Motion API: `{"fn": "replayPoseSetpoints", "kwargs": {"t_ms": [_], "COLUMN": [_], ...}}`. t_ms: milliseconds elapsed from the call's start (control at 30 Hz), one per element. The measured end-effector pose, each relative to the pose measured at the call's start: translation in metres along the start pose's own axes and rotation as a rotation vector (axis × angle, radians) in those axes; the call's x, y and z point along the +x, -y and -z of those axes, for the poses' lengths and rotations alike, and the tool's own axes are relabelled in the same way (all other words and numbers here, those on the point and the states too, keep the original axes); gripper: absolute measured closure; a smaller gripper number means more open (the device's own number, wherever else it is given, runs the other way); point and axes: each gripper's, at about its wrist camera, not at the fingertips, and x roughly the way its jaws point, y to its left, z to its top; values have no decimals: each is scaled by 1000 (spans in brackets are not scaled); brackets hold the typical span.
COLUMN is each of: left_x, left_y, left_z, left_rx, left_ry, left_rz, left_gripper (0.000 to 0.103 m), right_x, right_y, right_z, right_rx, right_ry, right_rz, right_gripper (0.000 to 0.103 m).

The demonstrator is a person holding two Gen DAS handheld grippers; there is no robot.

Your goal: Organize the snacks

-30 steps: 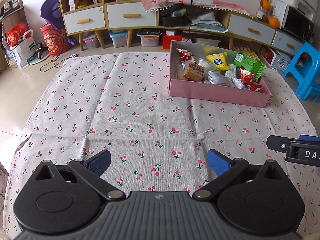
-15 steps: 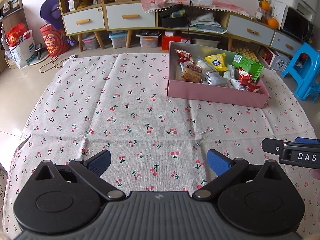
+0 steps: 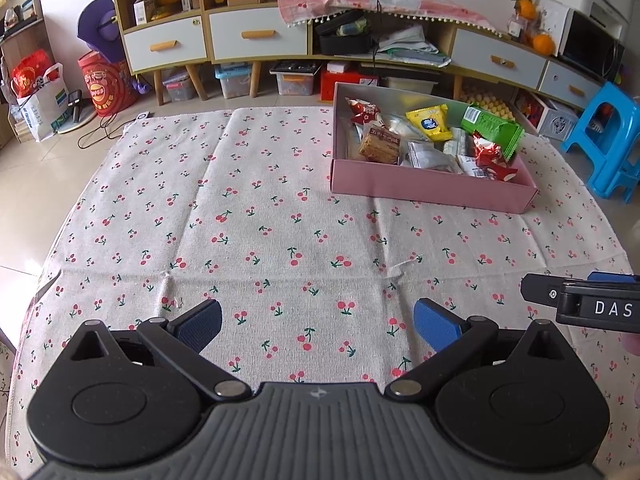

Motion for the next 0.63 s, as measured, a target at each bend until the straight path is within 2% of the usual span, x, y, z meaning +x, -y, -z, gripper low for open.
{"fn": "replayPoseSetpoints", "kwargs": {"t_ms": [500,633], "left_x": [-1,2], "left_y": [2,0], "left_z": [1,2], "left_rx": [10,4], "left_ry": [10,-9], "left_rz": [-13,23], "left_gripper": [1,1], "right_x": [1,4], "right_y": [-1,-1], "right_z": [1,3], "right_rx": [-4,-8], "right_ry": [-5,-12], "right_rz": [0,2], "right_gripper": [9,9]}}
